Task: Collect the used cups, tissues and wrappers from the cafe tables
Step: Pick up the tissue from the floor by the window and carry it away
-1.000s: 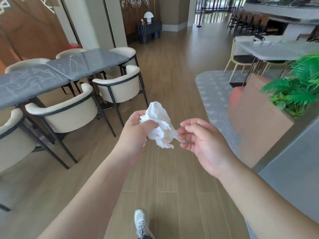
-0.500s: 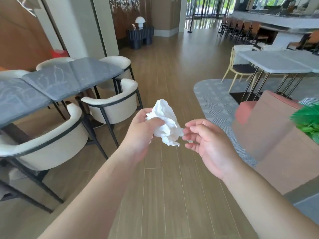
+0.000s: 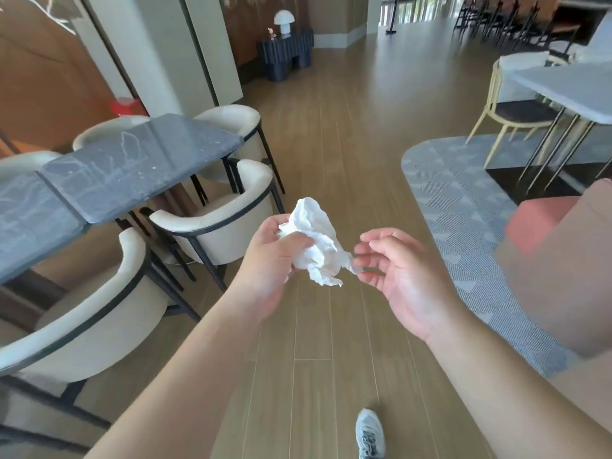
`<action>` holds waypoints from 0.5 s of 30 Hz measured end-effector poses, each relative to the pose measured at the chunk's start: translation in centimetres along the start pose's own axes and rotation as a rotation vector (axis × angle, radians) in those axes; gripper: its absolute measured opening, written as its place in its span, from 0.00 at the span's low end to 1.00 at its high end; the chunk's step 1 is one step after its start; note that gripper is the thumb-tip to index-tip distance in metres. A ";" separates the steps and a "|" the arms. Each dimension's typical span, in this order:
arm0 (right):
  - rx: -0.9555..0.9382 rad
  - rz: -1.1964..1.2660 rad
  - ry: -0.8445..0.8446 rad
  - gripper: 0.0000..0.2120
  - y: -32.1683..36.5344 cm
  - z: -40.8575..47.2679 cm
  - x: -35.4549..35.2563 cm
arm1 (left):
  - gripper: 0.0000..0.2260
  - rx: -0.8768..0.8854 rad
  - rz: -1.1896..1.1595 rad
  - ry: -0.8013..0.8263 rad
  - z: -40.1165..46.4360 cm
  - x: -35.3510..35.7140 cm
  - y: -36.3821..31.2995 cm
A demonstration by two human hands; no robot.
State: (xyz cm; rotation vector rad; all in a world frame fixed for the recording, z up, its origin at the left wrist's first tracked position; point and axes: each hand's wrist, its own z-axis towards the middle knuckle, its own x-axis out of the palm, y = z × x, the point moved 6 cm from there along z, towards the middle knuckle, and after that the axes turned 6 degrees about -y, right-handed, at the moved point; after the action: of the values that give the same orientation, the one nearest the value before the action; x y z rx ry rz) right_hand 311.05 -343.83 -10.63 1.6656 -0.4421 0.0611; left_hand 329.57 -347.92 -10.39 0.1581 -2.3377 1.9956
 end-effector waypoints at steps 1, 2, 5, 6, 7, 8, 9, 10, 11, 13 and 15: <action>0.010 0.009 0.006 0.07 0.5 2.2 -0.2 | 0.22 -0.005 0.005 -0.006 1.9 0.9 -0.4; 0.015 0.013 0.013 0.07 1.2 4.5 -0.5 | 0.22 -0.011 0.010 -0.011 3.8 1.8 -0.8; -0.001 -0.006 0.044 0.10 3.6 10.6 -1.4 | 0.22 0.005 0.008 -0.001 9.0 4.8 -2.5; -0.012 -0.012 0.051 0.10 4.4 12.5 -1.7 | 0.22 0.018 0.004 0.003 10.6 5.7 -3.0; -0.021 -0.013 0.053 0.11 5.2 14.1 -1.9 | 0.21 0.028 -0.001 0.010 12.0 6.7 -3.5; -0.026 -0.008 0.052 0.11 5.9 15.6 -2.2 | 0.21 0.033 -0.005 0.019 13.2 7.6 -4.0; -0.026 0.000 0.050 0.10 6.3 17.0 -2.4 | 0.21 0.036 -0.012 0.031 14.5 8.4 -4.3; -0.025 0.006 0.050 0.10 6.7 18.2 -2.7 | 0.20 0.038 -0.022 0.039 15.7 9.1 -4.7; -0.023 0.005 0.052 0.10 6.9 19.3 -2.9 | 0.20 0.040 -0.033 0.039 17.0 9.7 -5.0; -0.020 -0.011 0.049 0.10 7.2 21.7 -3.4 | 0.20 0.044 -0.051 0.032 19.8 10.5 -5.6; -0.022 -0.008 0.030 0.10 7.5 24.5 -3.7 | 0.18 0.052 -0.056 0.047 22.6 11.3 -5.8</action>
State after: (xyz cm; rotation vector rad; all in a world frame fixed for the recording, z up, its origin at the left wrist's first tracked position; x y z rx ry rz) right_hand 300.01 -367.10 -8.37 1.6432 -0.4118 0.0751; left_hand 319.48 -371.52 -6.95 0.1746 -2.2295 2.0124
